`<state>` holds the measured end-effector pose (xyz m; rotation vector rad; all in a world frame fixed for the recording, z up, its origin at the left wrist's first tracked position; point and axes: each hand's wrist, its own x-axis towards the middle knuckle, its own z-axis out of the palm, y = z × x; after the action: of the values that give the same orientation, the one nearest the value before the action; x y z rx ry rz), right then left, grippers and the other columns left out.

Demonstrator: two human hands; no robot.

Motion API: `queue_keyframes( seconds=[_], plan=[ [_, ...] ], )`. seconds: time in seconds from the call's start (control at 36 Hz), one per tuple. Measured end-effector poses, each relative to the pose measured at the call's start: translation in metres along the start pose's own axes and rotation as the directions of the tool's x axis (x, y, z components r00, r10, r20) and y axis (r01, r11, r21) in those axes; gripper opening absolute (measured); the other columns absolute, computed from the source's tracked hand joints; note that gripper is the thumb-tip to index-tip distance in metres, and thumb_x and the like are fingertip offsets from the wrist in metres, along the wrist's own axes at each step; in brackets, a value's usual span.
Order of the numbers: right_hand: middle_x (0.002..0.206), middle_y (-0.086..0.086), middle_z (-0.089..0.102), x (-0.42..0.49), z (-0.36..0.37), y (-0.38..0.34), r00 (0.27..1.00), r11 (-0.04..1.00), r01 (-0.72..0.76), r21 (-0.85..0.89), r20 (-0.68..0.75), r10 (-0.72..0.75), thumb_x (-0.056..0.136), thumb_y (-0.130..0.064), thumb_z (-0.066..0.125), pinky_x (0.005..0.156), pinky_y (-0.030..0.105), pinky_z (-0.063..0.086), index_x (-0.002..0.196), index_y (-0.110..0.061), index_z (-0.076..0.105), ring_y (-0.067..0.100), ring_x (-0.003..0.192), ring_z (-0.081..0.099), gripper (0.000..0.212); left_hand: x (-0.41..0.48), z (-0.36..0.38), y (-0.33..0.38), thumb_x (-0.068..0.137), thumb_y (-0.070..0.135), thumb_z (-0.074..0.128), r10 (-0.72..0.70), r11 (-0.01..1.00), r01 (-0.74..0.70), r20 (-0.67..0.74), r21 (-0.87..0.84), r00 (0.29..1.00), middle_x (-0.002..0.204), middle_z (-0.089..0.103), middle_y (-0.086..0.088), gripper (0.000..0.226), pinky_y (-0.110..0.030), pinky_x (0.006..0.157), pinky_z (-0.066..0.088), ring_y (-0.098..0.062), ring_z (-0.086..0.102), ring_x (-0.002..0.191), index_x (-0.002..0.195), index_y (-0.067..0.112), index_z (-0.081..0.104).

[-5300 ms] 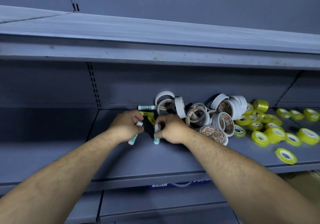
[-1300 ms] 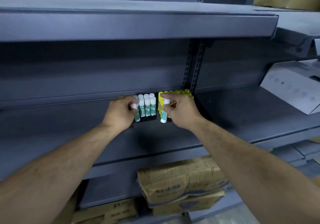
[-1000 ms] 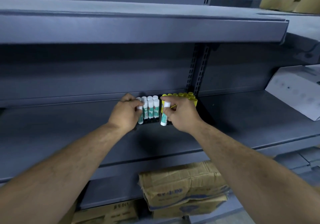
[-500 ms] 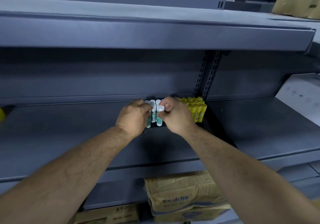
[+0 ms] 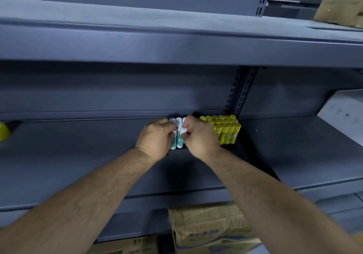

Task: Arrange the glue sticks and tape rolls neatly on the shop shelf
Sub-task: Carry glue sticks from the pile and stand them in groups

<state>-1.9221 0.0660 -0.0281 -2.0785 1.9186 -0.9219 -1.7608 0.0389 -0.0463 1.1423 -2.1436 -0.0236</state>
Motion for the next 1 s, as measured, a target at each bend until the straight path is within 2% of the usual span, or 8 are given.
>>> queue_keyframes(
  seconds=[0.17, 0.31, 0.42, 0.53, 0.64, 0.75, 0.89, 1.0],
  plan=[
    [0.1, -0.003, 0.056, 0.005, 0.0, -0.001, 0.996, 0.992, 0.084, -0.095, 0.028, -0.082, 0.088, -0.012, 0.069, 0.068, 0.025, 0.04, 0.1, -0.014, 0.069, 0.02, 0.086, 0.06, 0.011, -0.001, -0.002, 0.003, 0.068, -0.003, 0.08, 0.016, 1.0, -0.016, -0.009, -0.017, 1.0, 0.079, 0.065, -0.001, 0.024, -0.029, 0.057, 0.055, -0.026, 0.065, 0.069, 0.087, 0.013, 0.077],
    [0.108, 0.001, 0.061, 0.007, 0.0, -0.003, 0.992, 0.99, 0.092, -0.111, 0.092, -0.082, 0.091, -0.008, 0.065, 0.079, 0.033, 0.052, 0.106, -0.014, 0.073, 0.023, 0.093, 0.063, 0.018, -0.001, -0.001, 0.002, 0.074, -0.001, 0.071, 0.016, 1.0, -0.016, 0.004, -0.015, 1.0, 0.087, 0.068, -0.004, 0.029, -0.035, 0.062, 0.059, -0.028, 0.067, 0.076, 0.098, 0.013, 0.078],
    [0.115, -0.001, 0.061, 0.008, -0.01, -0.006, 0.985, 0.986, 0.07, -0.15, 0.167, -0.045, 0.093, -0.008, 0.062, 0.083, 0.027, 0.05, 0.113, -0.016, 0.073, 0.02, 0.101, 0.062, 0.024, -0.001, -0.007, 0.008, 0.084, 0.002, 0.061, -0.048, 0.999, 0.048, 0.108, 0.0, 0.993, 0.106, 0.068, -0.001, 0.037, -0.034, 0.074, 0.059, -0.026, 0.067, 0.091, 0.113, 0.02, 0.075],
    [0.121, -0.001, 0.061, 0.008, -0.021, -0.013, 0.975, 0.982, 0.059, -0.18, 0.22, -0.019, 0.092, -0.015, 0.064, 0.086, 0.031, 0.052, 0.118, -0.021, 0.071, 0.022, 0.108, 0.06, 0.028, 0.0, -0.018, 0.014, 0.093, 0.011, 0.05, -0.13, 0.992, 0.125, 0.251, 0.036, 0.959, 0.127, 0.059, 0.008, 0.044, -0.027, 0.086, 0.054, -0.019, 0.062, 0.106, 0.129, 0.033, 0.065],
    [0.117, 0.003, 0.063, -0.003, -0.031, -0.017, 0.987, 0.951, 0.12, -0.285, 0.141, -0.083, 0.093, -0.021, 0.059, 0.081, 0.033, 0.051, 0.12, -0.018, 0.066, 0.026, 0.108, 0.06, 0.028, -0.008, -0.029, 0.019, 0.092, 0.017, 0.05, -0.143, 0.987, 0.128, 0.173, 0.094, 0.974, 0.145, 0.053, 0.012, 0.047, -0.025, 0.104, 0.043, -0.014, 0.048, 0.132, 0.135, 0.031, 0.06],
    [0.109, 0.006, 0.068, -0.018, -0.023, -0.027, 0.967, 0.91, 0.25, -0.33, 0.047, -0.249, 0.089, -0.026, 0.06, 0.089, 0.035, 0.048, 0.113, -0.013, 0.069, 0.028, 0.107, 0.058, 0.028, -0.026, -0.041, 0.018, 0.087, 0.015, 0.051, -0.228, 0.968, 0.211, 0.126, 0.137, 0.965, 0.154, 0.043, 0.0, 0.058, -0.026, 0.114, 0.031, -0.017, 0.04, 0.142, 0.144, 0.019, 0.052],
    [0.128, 0.007, 0.065, -0.031, 0.001, -0.044, 0.928, 0.898, 0.372, -0.236, 0.125, -0.352, 0.083, -0.031, 0.072, 0.109, 0.038, 0.042, 0.124, -0.009, 0.066, 0.029, 0.124, 0.056, 0.047, -0.057, -0.067, 0.014, 0.08, 0.031, 0.034, -0.338, 0.914, 0.266, 0.213, 0.306, 0.917, 0.16, 0.03, -0.006, 0.075, -0.032, 0.123, 0.012, -0.02, 0.023, 0.15, 0.153, 0.013, 0.036],
    [0.16, 0.0, 0.036, -0.033, 0.015, -0.068, 0.885, 0.884, 0.429, -0.185, 0.281, -0.371, 0.099, -0.037, 0.053, 0.119, 0.029, 0.02, 0.151, -0.017, 0.042, 0.02, 0.148, 0.028, 0.056, -0.088, -0.091, 0.004, 0.082, 0.032, 0.028, -0.438, 0.869, 0.359, 0.188, 0.341, 0.879, 0.162, 0.026, -0.002, 0.075, -0.033, 0.124, 0.009, -0.017, 0.016, 0.152, 0.155, 0.016, 0.031]
  ],
)
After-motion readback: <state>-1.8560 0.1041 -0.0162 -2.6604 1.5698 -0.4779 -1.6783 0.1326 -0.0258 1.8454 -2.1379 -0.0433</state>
